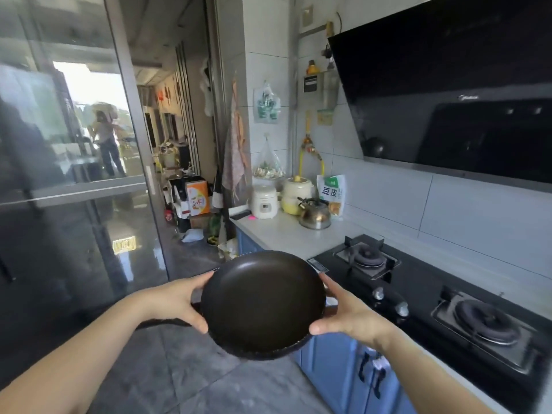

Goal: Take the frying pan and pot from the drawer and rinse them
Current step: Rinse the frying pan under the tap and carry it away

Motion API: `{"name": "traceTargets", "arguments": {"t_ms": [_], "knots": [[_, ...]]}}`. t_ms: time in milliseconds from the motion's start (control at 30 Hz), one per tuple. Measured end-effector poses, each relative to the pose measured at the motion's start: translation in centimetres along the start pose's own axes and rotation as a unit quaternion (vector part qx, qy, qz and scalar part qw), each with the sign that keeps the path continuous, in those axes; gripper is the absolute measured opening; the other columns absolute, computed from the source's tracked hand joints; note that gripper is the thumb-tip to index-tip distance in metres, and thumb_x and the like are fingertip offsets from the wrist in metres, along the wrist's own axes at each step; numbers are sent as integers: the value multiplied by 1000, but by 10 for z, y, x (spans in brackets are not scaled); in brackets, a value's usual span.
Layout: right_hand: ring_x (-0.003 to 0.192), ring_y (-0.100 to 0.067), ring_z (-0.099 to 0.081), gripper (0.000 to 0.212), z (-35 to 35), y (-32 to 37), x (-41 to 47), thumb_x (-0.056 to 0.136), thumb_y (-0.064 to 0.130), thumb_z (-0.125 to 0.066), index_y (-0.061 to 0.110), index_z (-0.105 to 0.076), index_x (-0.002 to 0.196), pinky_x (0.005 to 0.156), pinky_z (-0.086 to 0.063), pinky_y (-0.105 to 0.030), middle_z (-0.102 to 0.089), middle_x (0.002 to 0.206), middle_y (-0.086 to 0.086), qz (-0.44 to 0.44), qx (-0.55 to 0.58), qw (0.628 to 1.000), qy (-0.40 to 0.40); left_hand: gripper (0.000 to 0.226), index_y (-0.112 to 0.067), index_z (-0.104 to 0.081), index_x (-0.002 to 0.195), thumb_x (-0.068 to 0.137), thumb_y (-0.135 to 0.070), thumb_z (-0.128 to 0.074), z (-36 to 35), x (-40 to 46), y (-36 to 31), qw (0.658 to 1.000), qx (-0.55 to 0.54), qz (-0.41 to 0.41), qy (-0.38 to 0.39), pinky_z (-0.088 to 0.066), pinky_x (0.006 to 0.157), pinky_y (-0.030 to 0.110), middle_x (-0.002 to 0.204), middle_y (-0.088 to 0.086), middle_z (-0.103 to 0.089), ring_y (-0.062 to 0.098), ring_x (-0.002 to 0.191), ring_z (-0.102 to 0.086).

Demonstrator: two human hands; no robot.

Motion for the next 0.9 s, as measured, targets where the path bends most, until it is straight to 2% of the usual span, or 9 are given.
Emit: {"name": "traceTargets", "arguments": {"t_ms": [133, 200, 300, 400, 467, 667, 767, 833, 900], "knots": [[104, -9, -68, 92, 59, -36, 64, 71, 6, -86, 58, -31, 123, 98, -52, -30, -49, 131, 17, -31, 5, 999, -13, 118, -61, -15, 134, 48, -43, -93, 21, 103, -15, 999, 21, -24, 10, -22, 111, 23, 143, -31, -32, -3, 136, -26], [111, -10, -65, 91, 90, -50, 100, 69, 11, -87, 57, -35, 129, 102, -50, -34, -52, 133, 13, -33, -1, 999, -14, 115, -55, -14, 140, 61, -26, -91, 33, 157, -20, 999, 22, -24, 11, -23, 107, 22, 140, -31, -33, -4, 133, -27], [122, -14, -56, 97, 136, -70, 155, 65, 21, -90, 54, -35, 137, 108, -46, -40, -53, 135, 13, -51, -13, 999, -9, 117, -54, -14, 146, 60, -29, -90, 54, 232, -24, 999, 29, -17, 9, -27, 109, 22, 145, -28, -37, 0, 137, -32], [132, -14, -48, 116, 180, -92, 214, 58, 31, -94, 46, -24, 149, 114, -37, -42, -47, 144, 10, -74, -29, 997, -2, 112, -50, -16, 146, 66, -23, -89, 75, 300, -31, 999, 25, -27, 13, -30, 99, 7, 138, -32, -40, -8, 127, -39], [137, -14, -42, 123, 204, -106, 249, 58, 28, -93, 40, -17, 154, 117, -32, -39, -43, 149, 8, -97, -47, 994, -5, 113, -45, -15, 149, 66, -22, -89, 87, 340, -33, 999, 29, -28, 10, -25, 106, 14, 140, -30, -35, -5, 132, -32], [105, -3, -66, 117, 256, -154, 332, 67, 9, -86, 39, -14, 155, 91, -49, -19, -58, 129, 13, -124, -24, 992, -19, 121, -53, -17, 148, 53, -42, -92, 116, 463, -12, 998, 47, -41, 19, -24, 118, 31, 147, -27, -35, 3, 137, -31], [109, -8, -64, 123, 274, -183, 371, 63, 13, -88, 44, -11, 154, 103, -48, -28, -55, 130, 15, -146, -34, 988, -29, 115, -58, -22, 143, 53, -43, -92, 123, 524, -2, 997, 43, -49, 35, -33, 110, 28, 142, -25, -41, 0, 133, -36], [109, -7, -61, 124, 283, -202, 397, 63, 15, -89, 46, -10, 153, 101, -45, -23, -55, 130, 16, -162, -36, 986, -34, 108, -56, -25, 140, 58, -35, -91, 125, 563, 2, 996, 30, -64, 48, -35, 101, 20, 137, -31, -41, -9, 127, -36], [111, -7, -61, 122, 290, -222, 424, 63, 15, -90, 45, -11, 152, 97, -46, -20, -55, 131, 14, -172, -32, 984, -38, 105, -54, -26, 140, 60, -33, -91, 127, 601, 7, 995, 26, -80, 57, -36, 102, 21, 136, -35, -41, -11, 127, -35]]}}
Point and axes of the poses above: each hand's wrist, its own x-axis towards the middle knuckle, its own z-axis out of the back of the hand, y = z × x, the point moved 5 cm from there along x, towards the middle knuckle
